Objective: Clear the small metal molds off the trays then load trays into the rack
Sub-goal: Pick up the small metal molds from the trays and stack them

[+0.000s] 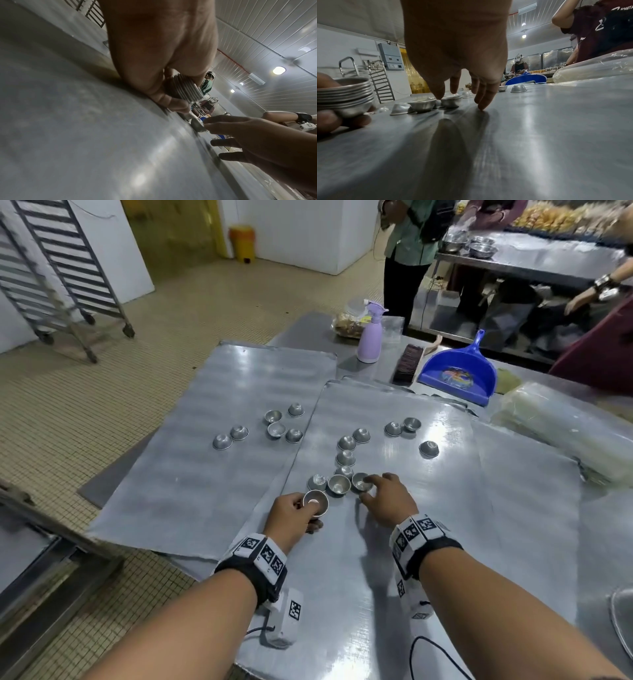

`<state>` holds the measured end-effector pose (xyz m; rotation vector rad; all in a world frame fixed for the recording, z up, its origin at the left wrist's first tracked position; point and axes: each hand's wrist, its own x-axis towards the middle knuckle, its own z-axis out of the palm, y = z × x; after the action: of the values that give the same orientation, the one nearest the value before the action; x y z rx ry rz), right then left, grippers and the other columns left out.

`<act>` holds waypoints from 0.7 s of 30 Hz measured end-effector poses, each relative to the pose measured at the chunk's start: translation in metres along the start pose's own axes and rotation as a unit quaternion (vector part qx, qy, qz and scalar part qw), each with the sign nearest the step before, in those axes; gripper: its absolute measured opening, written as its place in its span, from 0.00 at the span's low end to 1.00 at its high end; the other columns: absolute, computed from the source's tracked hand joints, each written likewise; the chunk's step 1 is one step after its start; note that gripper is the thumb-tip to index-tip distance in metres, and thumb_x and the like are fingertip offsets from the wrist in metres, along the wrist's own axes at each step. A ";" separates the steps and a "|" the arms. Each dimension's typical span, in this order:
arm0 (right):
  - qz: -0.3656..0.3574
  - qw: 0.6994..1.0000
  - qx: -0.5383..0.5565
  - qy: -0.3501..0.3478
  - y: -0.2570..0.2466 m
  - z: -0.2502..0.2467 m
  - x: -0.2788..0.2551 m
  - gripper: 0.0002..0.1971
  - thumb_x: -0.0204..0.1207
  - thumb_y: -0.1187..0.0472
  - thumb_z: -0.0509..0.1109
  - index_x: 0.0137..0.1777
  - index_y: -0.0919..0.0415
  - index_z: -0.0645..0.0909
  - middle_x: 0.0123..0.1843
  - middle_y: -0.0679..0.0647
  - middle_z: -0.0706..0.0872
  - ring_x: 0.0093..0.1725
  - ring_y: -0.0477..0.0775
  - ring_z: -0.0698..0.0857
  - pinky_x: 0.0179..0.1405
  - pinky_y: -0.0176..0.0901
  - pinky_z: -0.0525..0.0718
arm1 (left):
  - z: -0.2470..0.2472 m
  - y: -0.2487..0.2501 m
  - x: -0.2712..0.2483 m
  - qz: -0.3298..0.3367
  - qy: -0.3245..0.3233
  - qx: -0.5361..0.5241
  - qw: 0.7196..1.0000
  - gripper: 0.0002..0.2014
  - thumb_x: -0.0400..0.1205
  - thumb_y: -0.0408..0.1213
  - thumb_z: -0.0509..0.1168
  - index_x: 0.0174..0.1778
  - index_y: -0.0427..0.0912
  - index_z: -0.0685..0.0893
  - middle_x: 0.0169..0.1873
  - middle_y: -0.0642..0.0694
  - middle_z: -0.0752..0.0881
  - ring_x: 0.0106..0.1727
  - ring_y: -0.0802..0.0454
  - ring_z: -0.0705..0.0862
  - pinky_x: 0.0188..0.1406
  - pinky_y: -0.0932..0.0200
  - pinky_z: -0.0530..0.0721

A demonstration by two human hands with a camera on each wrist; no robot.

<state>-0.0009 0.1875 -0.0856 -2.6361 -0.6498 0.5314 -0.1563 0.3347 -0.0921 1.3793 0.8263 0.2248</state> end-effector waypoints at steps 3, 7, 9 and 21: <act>-0.004 0.999 -0.033 -0.012 0.001 -0.001 0.002 0.17 0.80 0.50 0.68 0.68 0.46 0.83 0.80 0.59 0.69 0.76 0.65 0.74 0.72 0.58 0.77 | 0.000 -0.002 0.002 0.000 -0.003 0.004 1.000 0.06 0.81 0.26 0.68 0.47 0.25 0.86 0.33 0.37 0.87 0.29 0.43 0.89 0.29 0.56 0.86; -0.010 1.000 -0.022 -0.013 0.002 -0.002 -0.003 0.09 0.80 0.46 0.68 0.54 0.43 0.87 0.77 0.56 0.73 0.75 0.60 0.74 0.68 0.56 0.79 | 0.000 -0.002 0.003 0.003 -0.007 -0.001 1.000 0.03 0.81 0.27 0.68 0.43 0.30 0.86 0.32 0.38 0.87 0.30 0.41 0.89 0.31 0.53 0.87; -0.010 1.000 -0.015 -0.006 0.003 -0.003 -0.007 0.09 0.80 0.47 0.68 0.52 0.45 0.88 0.76 0.55 0.75 0.74 0.59 0.76 0.67 0.53 0.79 | 0.001 -0.002 0.003 0.003 -0.009 -0.002 1.000 0.03 0.81 0.27 0.69 0.43 0.31 0.86 0.33 0.38 0.87 0.30 0.41 0.89 0.33 0.52 0.88; 0.014 0.999 0.010 0.032 0.012 0.005 -0.039 0.20 0.79 0.50 0.70 0.69 0.53 0.80 0.66 0.58 0.79 0.65 0.62 0.82 0.62 0.53 0.83 | 0.005 -0.002 -0.002 0.007 -0.003 0.013 1.000 0.07 0.81 0.28 0.69 0.47 0.26 0.86 0.33 0.36 0.88 0.30 0.42 0.90 0.35 0.50 0.89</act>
<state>-0.0305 0.1595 -0.0844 -2.6351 -0.5863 0.4580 -0.1548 0.3290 -0.0937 1.4107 0.8164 0.2217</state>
